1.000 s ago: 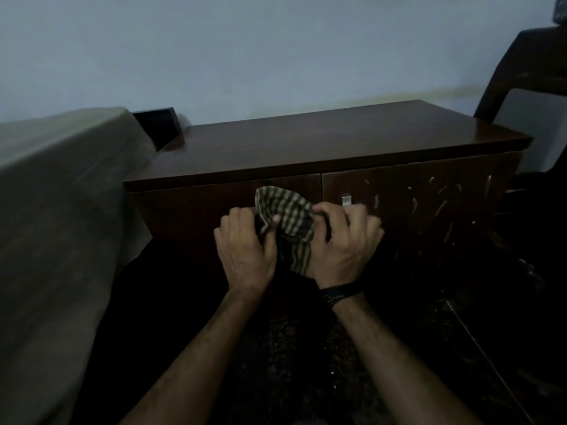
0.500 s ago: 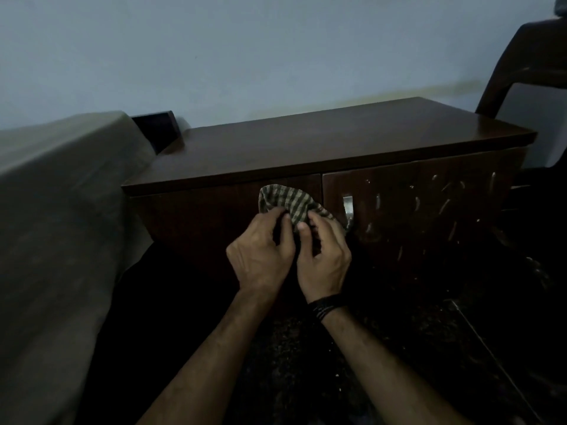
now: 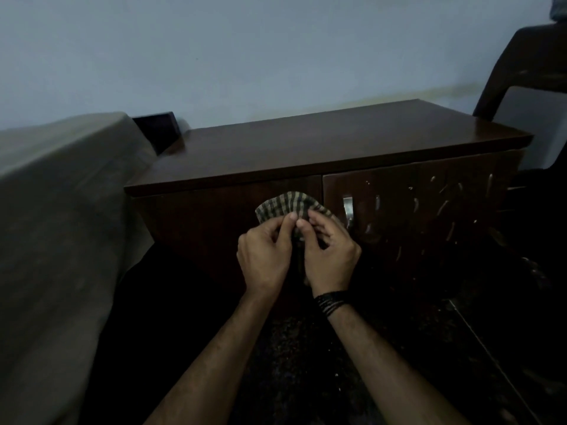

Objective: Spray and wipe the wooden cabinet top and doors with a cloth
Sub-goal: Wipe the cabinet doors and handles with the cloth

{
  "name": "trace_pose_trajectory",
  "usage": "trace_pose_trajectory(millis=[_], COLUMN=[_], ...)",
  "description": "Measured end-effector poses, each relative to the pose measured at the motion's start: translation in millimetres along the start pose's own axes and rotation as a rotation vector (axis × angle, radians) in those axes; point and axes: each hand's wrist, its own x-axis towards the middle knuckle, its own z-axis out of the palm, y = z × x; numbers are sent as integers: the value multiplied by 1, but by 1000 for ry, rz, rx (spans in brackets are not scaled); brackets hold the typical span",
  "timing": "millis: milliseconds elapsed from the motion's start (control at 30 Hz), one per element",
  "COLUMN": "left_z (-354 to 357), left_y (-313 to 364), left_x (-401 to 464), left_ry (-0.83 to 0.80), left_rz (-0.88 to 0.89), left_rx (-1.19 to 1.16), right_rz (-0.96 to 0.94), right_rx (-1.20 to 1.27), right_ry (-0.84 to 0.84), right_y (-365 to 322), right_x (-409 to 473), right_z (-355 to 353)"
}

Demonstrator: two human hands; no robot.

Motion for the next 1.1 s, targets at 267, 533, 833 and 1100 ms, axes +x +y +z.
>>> trace_pose_trajectory(millis=[267, 533, 833, 1100], left_z=[1, 1, 3, -1], left_y=[-16, -5, 11, 37], left_x=[-12, -9, 2, 25], left_ry=[-46, -32, 11, 12], left_rz=[65, 37, -111, -341], left_rx=[-53, -2, -29, 33], right_rz=[55, 75, 77, 113], right_rx=[28, 20, 9, -44], right_ry=[-64, -72, -48, 19], right_y=[24, 21, 7, -18], right_x=[-11, -9, -2, 22], right_z=[-5, -5, -1, 9])
